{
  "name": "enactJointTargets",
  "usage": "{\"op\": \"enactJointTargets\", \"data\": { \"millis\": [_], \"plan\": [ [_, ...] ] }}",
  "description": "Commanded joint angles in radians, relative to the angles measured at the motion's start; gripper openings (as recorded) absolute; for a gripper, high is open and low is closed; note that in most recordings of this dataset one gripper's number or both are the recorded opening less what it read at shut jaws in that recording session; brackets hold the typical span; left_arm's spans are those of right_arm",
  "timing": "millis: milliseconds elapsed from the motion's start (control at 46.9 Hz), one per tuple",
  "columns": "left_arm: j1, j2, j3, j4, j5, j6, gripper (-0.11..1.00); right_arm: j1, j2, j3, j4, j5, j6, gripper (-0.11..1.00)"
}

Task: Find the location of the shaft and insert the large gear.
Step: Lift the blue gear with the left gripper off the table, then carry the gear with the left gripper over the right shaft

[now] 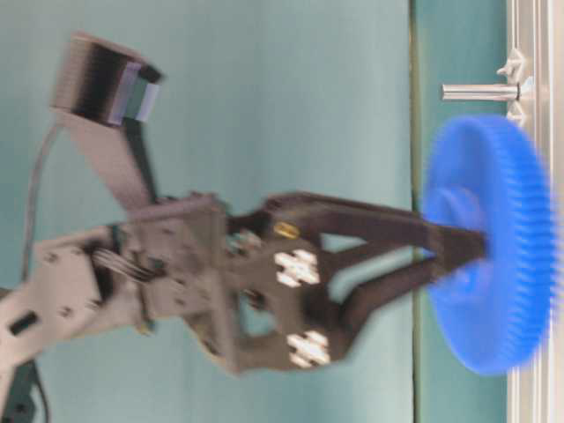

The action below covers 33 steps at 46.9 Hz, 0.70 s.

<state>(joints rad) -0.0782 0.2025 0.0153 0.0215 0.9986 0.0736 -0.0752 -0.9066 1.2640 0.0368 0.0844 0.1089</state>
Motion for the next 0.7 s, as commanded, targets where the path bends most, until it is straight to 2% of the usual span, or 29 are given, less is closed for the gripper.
{"op": "enactJointTargets", "data": {
  "millis": [0, 170, 490, 682],
  "plan": [
    [0.006, -0.055, -0.049, 0.005, 0.009, 0.026, 0.71, -0.003, 0.003, -0.011, 0.0, -0.005, 0.009, 0.01],
    [0.026, -0.051, -0.092, 0.005, 0.052, 0.057, 0.71, -0.003, 0.002, -0.011, 0.0, -0.005, 0.009, 0.01],
    [0.064, -0.029, -0.164, 0.005, 0.06, 0.078, 0.71, -0.003, 0.002, -0.011, 0.0, -0.006, 0.009, 0.01],
    [0.083, -0.002, -0.207, 0.005, 0.098, 0.126, 0.71, -0.003, 0.003, -0.009, 0.0, -0.005, 0.008, 0.01]
  ]
}}
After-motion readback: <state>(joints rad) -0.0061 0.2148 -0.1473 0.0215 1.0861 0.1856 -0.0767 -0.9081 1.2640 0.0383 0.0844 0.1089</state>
